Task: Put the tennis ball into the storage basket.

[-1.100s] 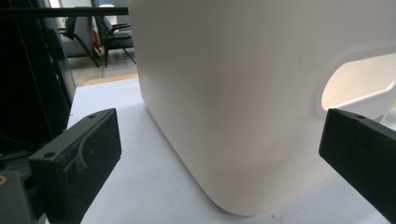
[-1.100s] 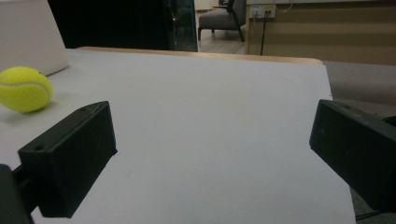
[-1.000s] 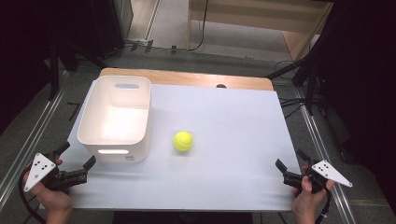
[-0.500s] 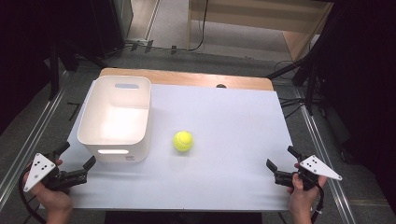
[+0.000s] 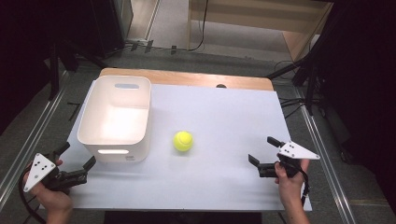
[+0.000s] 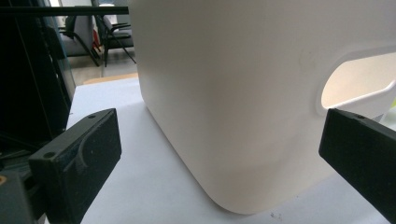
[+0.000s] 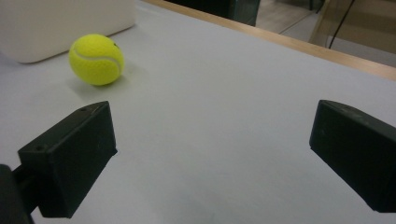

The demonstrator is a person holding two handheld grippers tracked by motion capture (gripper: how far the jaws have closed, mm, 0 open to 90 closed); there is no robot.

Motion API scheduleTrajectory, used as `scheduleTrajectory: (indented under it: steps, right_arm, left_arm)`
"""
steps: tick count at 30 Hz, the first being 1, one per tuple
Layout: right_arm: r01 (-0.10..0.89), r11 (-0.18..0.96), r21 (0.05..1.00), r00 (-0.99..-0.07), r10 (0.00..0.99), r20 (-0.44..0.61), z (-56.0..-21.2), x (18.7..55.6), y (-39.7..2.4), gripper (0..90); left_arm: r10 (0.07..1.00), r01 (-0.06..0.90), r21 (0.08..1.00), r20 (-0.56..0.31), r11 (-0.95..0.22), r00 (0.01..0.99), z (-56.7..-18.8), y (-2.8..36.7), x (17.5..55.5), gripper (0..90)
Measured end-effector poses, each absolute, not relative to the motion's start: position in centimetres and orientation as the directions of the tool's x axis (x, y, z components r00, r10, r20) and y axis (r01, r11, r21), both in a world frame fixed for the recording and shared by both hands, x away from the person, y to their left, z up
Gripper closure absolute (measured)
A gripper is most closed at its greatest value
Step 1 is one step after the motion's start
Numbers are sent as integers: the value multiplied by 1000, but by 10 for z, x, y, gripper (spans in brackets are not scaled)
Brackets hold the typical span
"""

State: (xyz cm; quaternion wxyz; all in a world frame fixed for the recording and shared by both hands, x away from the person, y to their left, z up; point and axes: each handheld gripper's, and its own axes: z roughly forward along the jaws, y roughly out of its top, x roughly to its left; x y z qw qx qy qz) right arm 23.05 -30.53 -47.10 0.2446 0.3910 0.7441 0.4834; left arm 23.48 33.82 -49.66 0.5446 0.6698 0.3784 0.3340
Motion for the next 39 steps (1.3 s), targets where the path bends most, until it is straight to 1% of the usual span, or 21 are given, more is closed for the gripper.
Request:
scheduleTrajectory:
  steps: [8,9,19,39]
  right_arm:
    - [340,274,900,-619,785,-5,-459,248,-277,0]
    - [336,289,896,-636,772,-10,-457,253,-270,0]
    - [342,342,875,-699,715,-6,-447,276,-238,0]
    - [362,414,835,-758,652,6,-442,301,-201,0]
  left_arm:
    - [868,143,983,30,-116,496,-497,338,235,0]
    - [867,142,983,29,-114,497,-497,338,235,0]
    - [866,144,983,26,-112,500,-497,339,234,0]
    - [863,142,983,30,-117,504,-497,339,234,0]
